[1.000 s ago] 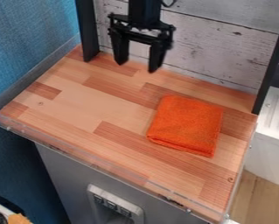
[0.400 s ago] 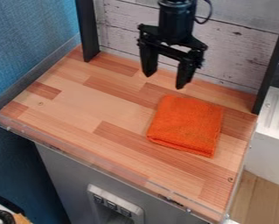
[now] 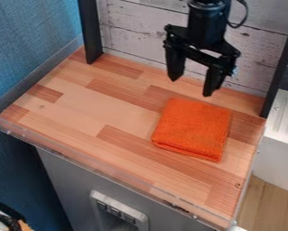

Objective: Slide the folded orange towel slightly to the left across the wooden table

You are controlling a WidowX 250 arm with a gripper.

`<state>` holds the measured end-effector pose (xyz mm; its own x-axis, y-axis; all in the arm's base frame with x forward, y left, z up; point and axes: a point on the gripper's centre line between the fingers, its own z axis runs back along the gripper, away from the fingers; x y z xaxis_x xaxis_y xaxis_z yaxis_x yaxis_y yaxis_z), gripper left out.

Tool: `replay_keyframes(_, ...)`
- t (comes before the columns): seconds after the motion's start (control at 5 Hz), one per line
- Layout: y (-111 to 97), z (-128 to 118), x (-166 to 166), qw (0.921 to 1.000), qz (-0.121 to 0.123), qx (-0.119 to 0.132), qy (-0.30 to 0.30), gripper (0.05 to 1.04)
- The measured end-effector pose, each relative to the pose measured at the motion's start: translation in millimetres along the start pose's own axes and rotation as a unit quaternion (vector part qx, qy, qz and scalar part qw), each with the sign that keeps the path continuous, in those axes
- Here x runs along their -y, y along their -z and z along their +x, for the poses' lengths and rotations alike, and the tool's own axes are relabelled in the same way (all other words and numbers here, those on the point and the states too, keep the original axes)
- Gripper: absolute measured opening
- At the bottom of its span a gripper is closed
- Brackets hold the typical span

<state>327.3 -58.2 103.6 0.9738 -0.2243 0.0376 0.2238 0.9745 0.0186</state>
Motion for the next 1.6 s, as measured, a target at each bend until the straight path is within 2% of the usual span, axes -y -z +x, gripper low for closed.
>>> replay_keyframes(0.2, -0.2, 5.2, 7.7, 0.9998, -0.003, 0.016, 0.012, 0.682)
replay_keyframes(0.4, 8.3, 9.5, 16.0, 0.9996, -0.01, 0.018, 0.02, 0.379)
replay_keyframes(0.6, 18.8, 6.1, 20.8, 0.9994, -0.015, 0.014, 0.029, 0.159)
replay_keyframes(0.8, 33.7, 1.3, 25.9, 0.9992, -0.024, -0.001, 0.031, 0.066)
replay_keyframes(1.2, 61.0, -3.3, 27.9, 0.9982, -0.03, -0.031, 0.042, 0.059)
replay_keyframes(1.6, 76.7, -7.0, 20.2, 0.9981, -0.021, -0.045, 0.035, 0.059)
